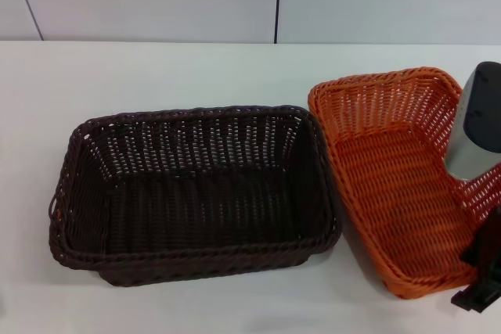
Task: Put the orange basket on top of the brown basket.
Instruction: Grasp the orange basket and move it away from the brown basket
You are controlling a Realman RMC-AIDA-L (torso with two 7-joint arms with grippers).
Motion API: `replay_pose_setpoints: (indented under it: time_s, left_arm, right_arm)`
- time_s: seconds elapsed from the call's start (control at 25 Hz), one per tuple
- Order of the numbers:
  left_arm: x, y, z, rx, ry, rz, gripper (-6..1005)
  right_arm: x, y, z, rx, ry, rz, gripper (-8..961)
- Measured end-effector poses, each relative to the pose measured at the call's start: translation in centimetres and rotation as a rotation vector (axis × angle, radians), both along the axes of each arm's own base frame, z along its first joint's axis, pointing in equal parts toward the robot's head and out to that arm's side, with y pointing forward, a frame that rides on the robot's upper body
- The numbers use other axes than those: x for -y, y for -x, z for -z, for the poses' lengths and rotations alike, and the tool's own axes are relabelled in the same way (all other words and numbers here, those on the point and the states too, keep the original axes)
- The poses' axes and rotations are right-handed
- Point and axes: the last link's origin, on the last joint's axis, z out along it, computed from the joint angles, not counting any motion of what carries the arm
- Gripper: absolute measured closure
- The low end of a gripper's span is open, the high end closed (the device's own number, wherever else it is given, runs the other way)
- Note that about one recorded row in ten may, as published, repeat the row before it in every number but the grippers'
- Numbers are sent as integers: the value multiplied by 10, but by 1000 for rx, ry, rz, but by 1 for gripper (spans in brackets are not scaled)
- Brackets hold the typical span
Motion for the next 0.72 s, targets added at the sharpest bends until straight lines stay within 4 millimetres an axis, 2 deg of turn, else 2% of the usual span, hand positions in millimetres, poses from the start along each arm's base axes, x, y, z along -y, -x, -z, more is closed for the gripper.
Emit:
replay_pose_setpoints:
  time_s: [0.12,0.32,0.44,0.64,0.72]
  left_arm:
    - [0,1,0,2,1,-3,221]
    - [1,3,1,15,2,-1,221]
    - [1,4,1,14,2,-1,221]
    - [1,7,1,11,8,-3,221]
    - [1,7,1,11,8,-4,221]
  right_arm:
    - [-2,1,3,7,-2,-10,207]
    - [-3,6,6,9,-1,-25,407]
    - [-4,8,6,7,-10,-27,568]
    - [-9,18,3,-4,-58,-33,617]
    - [-13,28,0,-15,-106,-38,635]
